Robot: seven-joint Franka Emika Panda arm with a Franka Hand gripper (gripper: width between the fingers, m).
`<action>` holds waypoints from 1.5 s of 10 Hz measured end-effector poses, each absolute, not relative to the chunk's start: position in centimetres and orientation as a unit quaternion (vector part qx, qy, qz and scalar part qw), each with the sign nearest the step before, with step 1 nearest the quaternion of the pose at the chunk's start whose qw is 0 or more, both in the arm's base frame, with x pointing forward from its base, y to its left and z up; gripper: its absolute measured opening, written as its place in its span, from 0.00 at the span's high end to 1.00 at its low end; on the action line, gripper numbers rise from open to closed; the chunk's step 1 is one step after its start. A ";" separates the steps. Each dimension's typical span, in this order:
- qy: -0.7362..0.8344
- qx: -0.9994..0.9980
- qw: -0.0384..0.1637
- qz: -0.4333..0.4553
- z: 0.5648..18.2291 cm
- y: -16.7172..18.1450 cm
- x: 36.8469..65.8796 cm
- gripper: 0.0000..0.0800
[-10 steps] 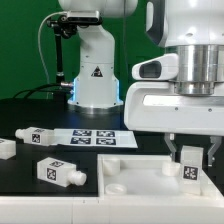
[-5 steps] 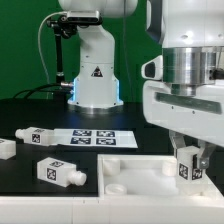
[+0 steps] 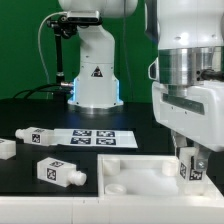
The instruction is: Assemble one leg
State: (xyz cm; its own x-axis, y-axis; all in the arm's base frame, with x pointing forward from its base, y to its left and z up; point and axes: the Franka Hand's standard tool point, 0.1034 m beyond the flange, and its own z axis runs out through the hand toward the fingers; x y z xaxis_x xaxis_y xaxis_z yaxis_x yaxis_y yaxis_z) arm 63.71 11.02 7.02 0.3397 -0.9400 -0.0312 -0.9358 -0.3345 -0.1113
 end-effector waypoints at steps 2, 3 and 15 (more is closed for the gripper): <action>0.396 -0.916 0.046 -0.029 6.8 11.6 63.5 0.22; 0.344 -0.937 0.045 -0.029 6.7 12.0 63.4 0.20; 0.140 -0.989 0.014 -0.047 7.3 10.9 63.9 0.64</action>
Offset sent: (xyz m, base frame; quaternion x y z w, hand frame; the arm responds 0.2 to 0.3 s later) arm 0.0000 0.0000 0.0000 0.0000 0.0000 -0.1938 0.9810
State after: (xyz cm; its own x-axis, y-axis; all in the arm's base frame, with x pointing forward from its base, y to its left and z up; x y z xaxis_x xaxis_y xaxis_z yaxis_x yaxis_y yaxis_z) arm 63.94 10.94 7.29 0.9563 -0.2785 0.0894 -0.2759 -0.9603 -0.0407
